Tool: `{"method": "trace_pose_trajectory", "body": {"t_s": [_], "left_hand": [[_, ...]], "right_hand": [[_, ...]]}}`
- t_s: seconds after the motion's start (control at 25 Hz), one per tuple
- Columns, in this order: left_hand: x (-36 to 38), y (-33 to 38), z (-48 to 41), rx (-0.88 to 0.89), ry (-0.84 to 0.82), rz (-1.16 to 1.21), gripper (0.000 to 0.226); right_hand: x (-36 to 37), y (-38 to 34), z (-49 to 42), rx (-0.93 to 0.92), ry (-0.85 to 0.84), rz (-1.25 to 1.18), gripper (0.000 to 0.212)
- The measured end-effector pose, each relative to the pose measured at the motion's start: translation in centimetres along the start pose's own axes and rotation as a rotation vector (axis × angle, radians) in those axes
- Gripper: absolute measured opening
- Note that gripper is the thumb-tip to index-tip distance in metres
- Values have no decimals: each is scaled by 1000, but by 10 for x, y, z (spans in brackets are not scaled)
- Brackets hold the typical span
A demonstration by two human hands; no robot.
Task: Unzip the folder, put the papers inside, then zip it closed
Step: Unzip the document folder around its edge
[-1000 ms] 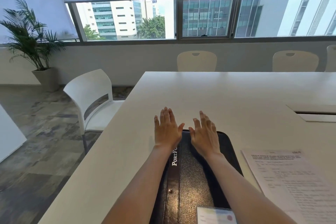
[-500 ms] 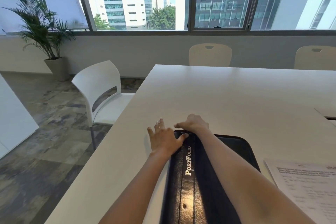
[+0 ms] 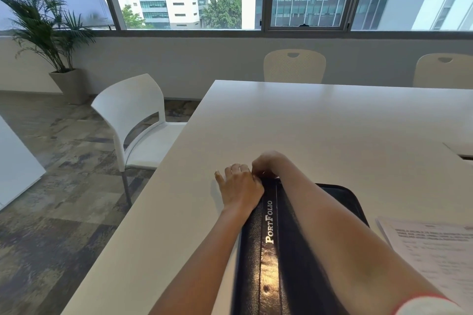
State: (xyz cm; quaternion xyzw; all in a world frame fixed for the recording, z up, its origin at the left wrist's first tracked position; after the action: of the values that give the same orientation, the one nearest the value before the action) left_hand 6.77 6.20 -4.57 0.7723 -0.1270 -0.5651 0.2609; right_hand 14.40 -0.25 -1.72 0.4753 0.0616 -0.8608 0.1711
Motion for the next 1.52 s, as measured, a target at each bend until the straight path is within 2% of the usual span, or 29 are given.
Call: {"method": "trace_pose_trajectory", "body": {"t_s": [0.12, 0.32, 0.4, 0.52, 0.84, 0.96, 1.08, 1.16, 1.24, 1.32, 1.44, 1.52], "left_hand": [[5, 6, -1, -16, 5, 7, 43], [13, 4, -4, -7, 16, -44, 46], [13, 2, -6, -25, 22, -53, 50], [12, 1, -10, -35, 65, 0, 47], [12, -2, -13, -25, 105, -7, 43], [11, -1, -12, -17, 123, -28, 41], [12, 4, -10, -13, 117, -53, 42], [14, 7, -9, -15, 102, -86, 43], [14, 8, -9, -36, 70, -124, 43], [14, 16, -10, -7, 52, -184, 40], [24, 47, -8, 137, 17, -158, 36], [38, 78, -2, 234, -35, -38, 37]], "right_hand": [[2, 6, 4, -13, 53, 24, 21], [9, 14, 0, 60, 135, -317, 12], [11, 19, -3, 122, 181, -393, 17], [16, 30, -3, 194, 228, -472, 10], [44, 143, 11, 414, 204, -434, 8], [60, 193, 40, 492, 234, -517, 11], [74, 213, 65, 448, 235, -701, 25], [79, 217, 77, 433, 250, -728, 28], [83, 219, 86, 378, 279, -705, 25], [86, 225, 92, 297, 319, -668, 13], [88, 227, 95, 133, 396, -546, 29], [89, 223, 94, 36, 448, -464, 29]]}}
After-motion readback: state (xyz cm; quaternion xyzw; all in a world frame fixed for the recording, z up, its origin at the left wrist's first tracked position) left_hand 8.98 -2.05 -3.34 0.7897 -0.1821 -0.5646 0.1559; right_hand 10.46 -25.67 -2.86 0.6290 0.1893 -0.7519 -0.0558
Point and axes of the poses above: each hand's wrist, its own z-axis away from the middle knuckle, its own x-axis out of the palm, y = z × x, the point moved 5 cm from there along -z, towards the middle knuckle, and after that the axes turned 15 degrees about z, right-handed, at the moved point
